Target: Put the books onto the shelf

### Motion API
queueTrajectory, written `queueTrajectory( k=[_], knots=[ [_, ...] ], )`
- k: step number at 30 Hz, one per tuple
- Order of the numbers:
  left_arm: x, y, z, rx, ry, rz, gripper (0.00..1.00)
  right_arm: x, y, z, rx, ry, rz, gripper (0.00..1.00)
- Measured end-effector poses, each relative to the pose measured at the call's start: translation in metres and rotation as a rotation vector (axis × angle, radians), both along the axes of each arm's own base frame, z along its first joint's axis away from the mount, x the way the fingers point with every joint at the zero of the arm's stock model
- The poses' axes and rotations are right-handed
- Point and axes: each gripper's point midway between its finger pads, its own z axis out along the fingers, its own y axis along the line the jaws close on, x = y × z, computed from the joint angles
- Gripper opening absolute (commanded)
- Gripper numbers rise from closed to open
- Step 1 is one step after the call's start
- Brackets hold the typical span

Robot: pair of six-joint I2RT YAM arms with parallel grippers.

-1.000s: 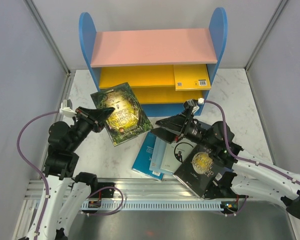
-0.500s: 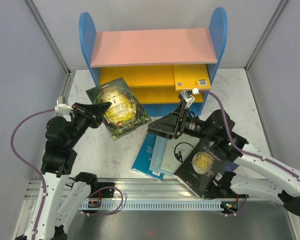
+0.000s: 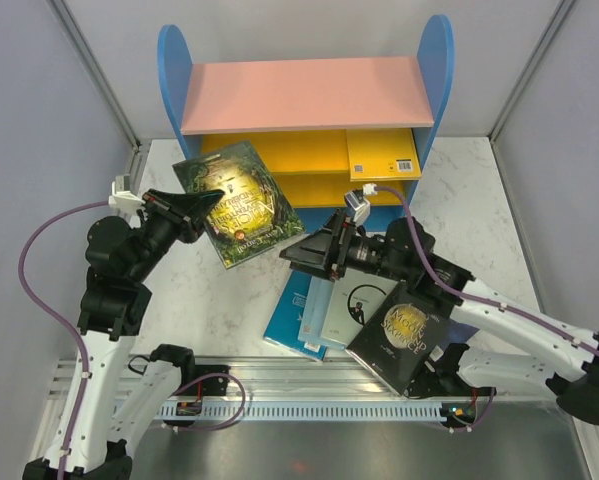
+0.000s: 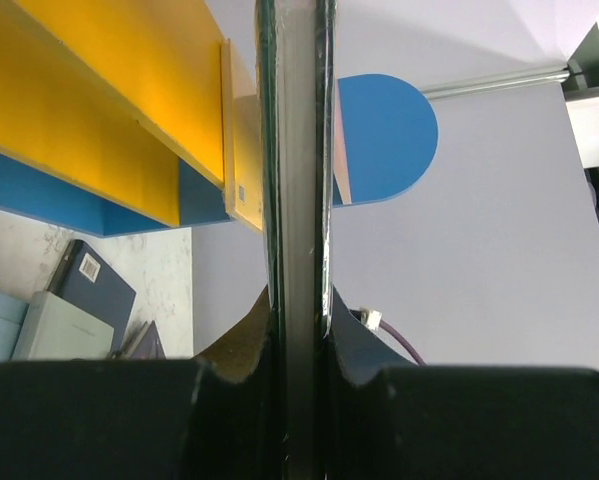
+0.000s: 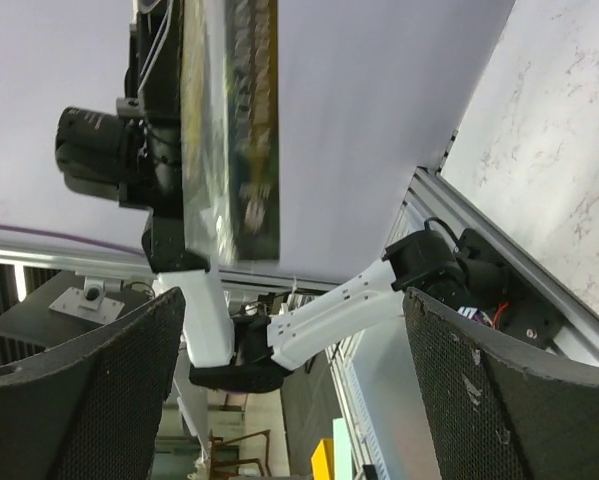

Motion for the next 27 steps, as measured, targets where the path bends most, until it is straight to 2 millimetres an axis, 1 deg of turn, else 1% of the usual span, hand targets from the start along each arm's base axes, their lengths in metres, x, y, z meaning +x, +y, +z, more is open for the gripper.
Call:
queueTrajectory(
  k=[2,4,8,9,12,13,18,19,21,22,25,27],
  knots=[
    [0.0,0.0,0.0,0.0,-0.001,-0.002,0.02,0.009,0.012,-0.003,-0.011,0.005,0.001,0.93],
    [-0.001,-0.001,0.001,-0.001,-0.002,-0.01,0.02,0.016,0.022,-0.001,-0.003,0.0,0.002,0.93],
    [-0.005,-0.002,0.002,-0.001,-0.009,-0.02,0.02,0.021,0.029,0.013,0.052,-0.021,0.002,0.93],
    [-0.006,-0.002,0.003,-0.002,-0.013,-0.02,0.02,0.021,0.03,0.016,0.064,-0.024,0.002,0.91],
    [-0.01,-0.001,0.005,-0.004,-0.026,-0.019,0.02,0.021,0.03,0.026,0.1,-0.04,0.001,0.76],
    [-0.012,-0.001,0.004,-0.005,-0.028,-0.018,0.02,0.022,0.03,0.029,0.11,-0.043,0.0,0.66],
    [-0.015,0.0,0.001,-0.006,-0.028,-0.018,0.02,0.026,0.028,0.039,0.147,-0.047,-0.027,0.45],
    [-0.015,0.0,0.002,-0.007,-0.031,-0.018,0.02,0.027,0.028,0.039,0.148,-0.046,-0.034,0.36],
    [-0.016,0.0,0.004,-0.015,-0.038,-0.018,0.02,0.029,0.027,0.037,0.144,-0.04,-0.049,0.27],
    [-0.016,0.0,0.005,-0.018,-0.042,-0.018,0.02,0.03,0.027,0.037,0.143,-0.036,-0.054,0.16],
    [-0.018,0.0,0.01,-0.024,-0.068,-0.019,0.02,0.029,0.027,0.041,0.167,-0.01,-0.051,0.0],
    [-0.02,0.0,0.012,-0.026,-0.075,-0.02,0.12,0.028,0.027,0.043,0.174,-0.008,-0.048,0.0]
  ],
)
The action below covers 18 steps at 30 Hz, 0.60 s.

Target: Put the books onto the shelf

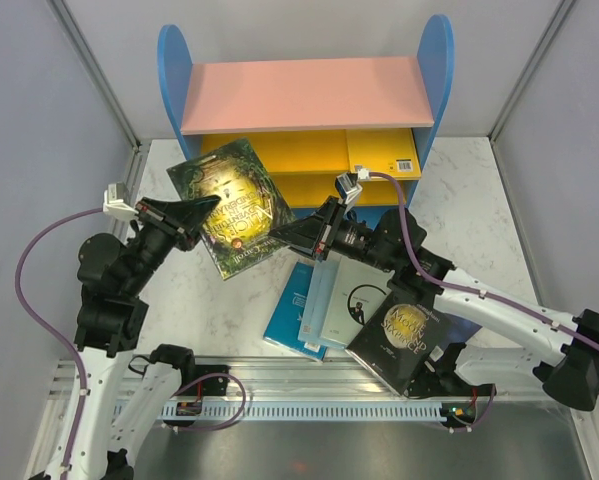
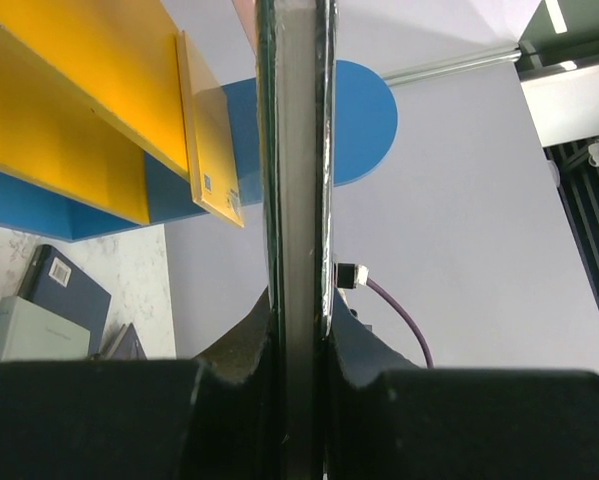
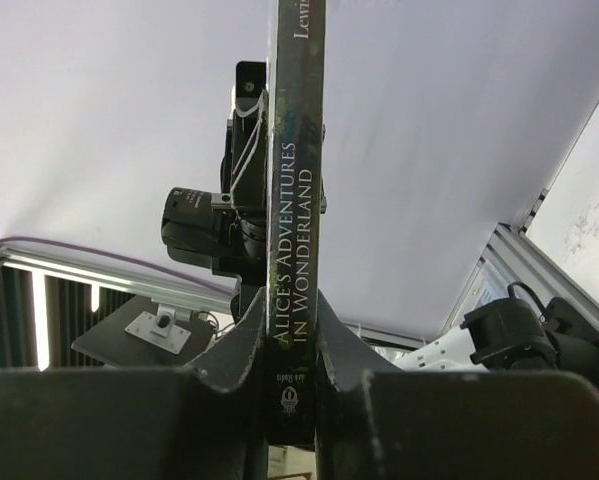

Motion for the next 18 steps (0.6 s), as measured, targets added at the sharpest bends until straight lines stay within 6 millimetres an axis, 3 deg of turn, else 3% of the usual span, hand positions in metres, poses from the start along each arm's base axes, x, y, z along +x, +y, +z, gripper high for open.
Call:
queueTrajectory(
  k=[1,2,4,5,8,11,14,18],
  knots=[
    [0.0,0.0,0.0,0.0,-0.002,-0.001,0.19,-0.001,0.0,0.0,0.0,-0.001,0.0,0.0],
    [0.0,0.0,0.0,0.001,-0.002,-0.002,0.41,-0.001,-0.001,0.0,-0.003,0.0,0.0,0.0],
    [-0.001,-0.001,-0.006,0.018,0.013,-0.006,0.58,-0.003,-0.004,-0.001,-0.023,-0.014,-0.006,0.0],
    [-0.001,-0.001,-0.009,0.029,0.021,-0.006,0.72,-0.004,-0.008,-0.004,-0.04,-0.01,-0.013,0.0],
    [-0.004,0.001,-0.02,0.098,0.046,0.002,0.92,-0.01,-0.029,-0.015,-0.102,-0.012,-0.051,0.0],
    [-0.014,0.005,-0.017,0.163,0.04,0.011,1.0,-0.022,-0.061,-0.032,-0.151,0.003,-0.096,0.0],
    [-0.024,0.009,-0.009,0.221,0.005,0.021,1.0,-0.034,-0.097,-0.049,-0.182,0.024,-0.158,0.0],
    [-0.033,0.012,-0.012,0.268,-0.007,0.024,1.0,-0.035,-0.124,-0.06,-0.206,0.046,-0.236,0.0]
  ],
)
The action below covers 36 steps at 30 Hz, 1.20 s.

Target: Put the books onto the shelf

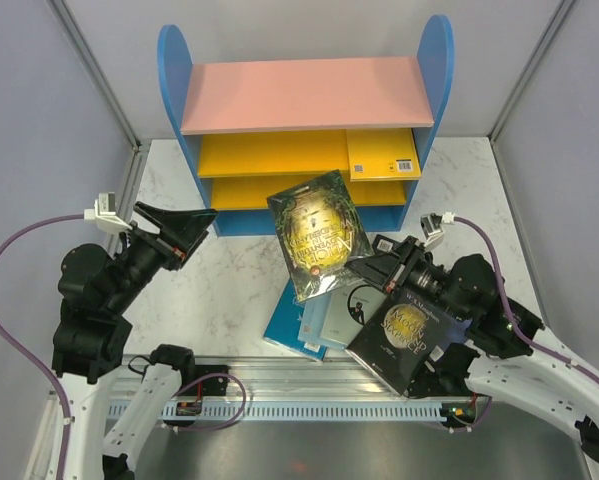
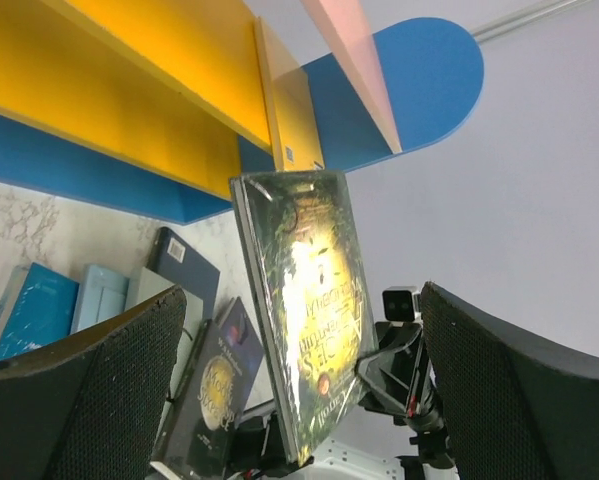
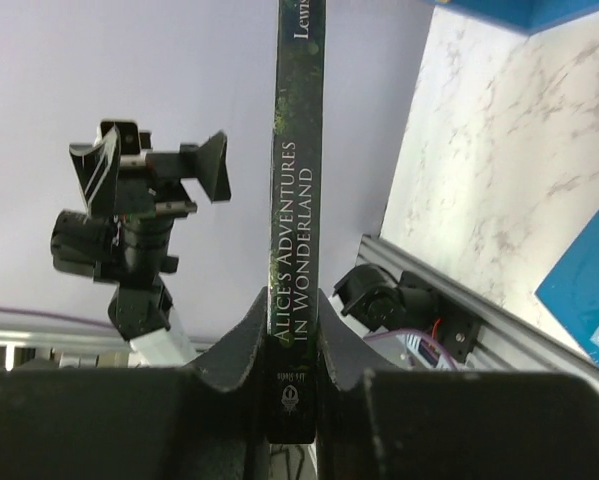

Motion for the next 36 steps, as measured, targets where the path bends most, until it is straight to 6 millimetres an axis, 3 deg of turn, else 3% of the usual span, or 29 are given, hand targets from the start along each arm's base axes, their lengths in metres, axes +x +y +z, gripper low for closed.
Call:
queueTrajectory(
  k=[6,11,21,29,36],
  knots=[
    [-0.006,0.001,-0.016,0.029,0.032,-0.002,1.0,0.027,-0.004,-0.015,-0.074,0.039,-0.097,0.0],
    [-0.012,0.002,-0.02,0.042,0.035,-0.004,1.0,0.062,-0.01,-0.02,-0.129,0.077,-0.182,0.0],
    [-0.027,0.006,-0.014,0.081,0.018,-0.007,1.0,0.125,-0.035,0.031,-0.053,0.021,-0.293,0.0],
    [-0.037,0.009,-0.002,0.107,-0.018,-0.007,1.0,0.166,-0.068,0.036,0.038,0.06,-0.381,0.0],
    [-0.039,0.009,-0.007,0.125,-0.002,-0.009,1.0,0.199,-0.106,0.044,0.116,0.062,-0.462,0.0]
  ],
)
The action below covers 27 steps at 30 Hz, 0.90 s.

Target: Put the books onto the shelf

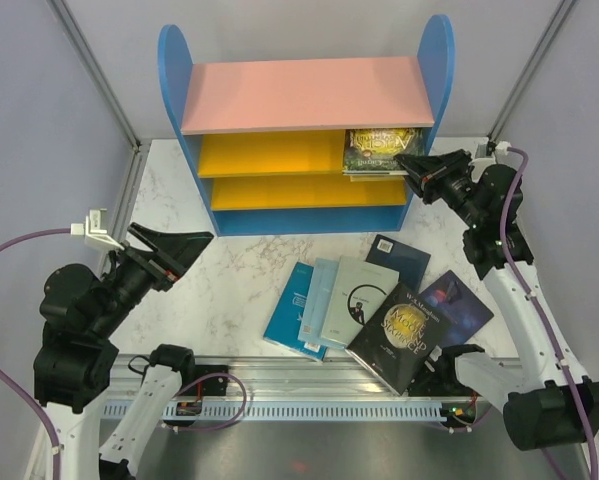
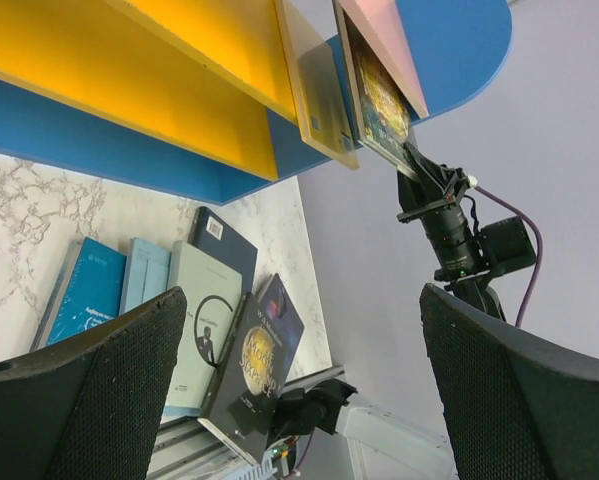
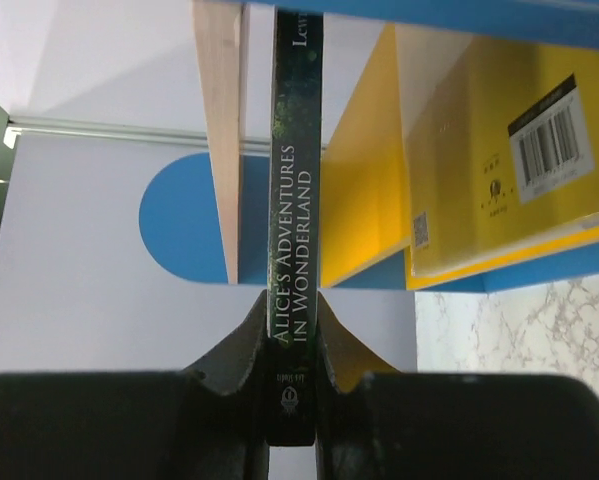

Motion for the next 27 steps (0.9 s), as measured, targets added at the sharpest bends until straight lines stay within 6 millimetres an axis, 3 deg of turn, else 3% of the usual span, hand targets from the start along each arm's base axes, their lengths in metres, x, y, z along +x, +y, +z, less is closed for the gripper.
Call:
queueTrajectory(
  k=[8,16,27],
  knots=[
    [0.0,0.0,-0.002,0.007,0.004,-0.001,1.0,0.024,-0.012,-0.022,0.029,0.071,0.033,0.0],
    [0.004,0.0,-0.005,0.01,0.02,0.001,1.0,0.032,-0.028,-0.032,0.044,0.1,0.051,0.07],
    [0.008,-0.001,-0.017,0.015,0.051,0.001,1.0,0.041,-0.03,-0.051,0.046,0.127,0.057,0.11]
  ],
)
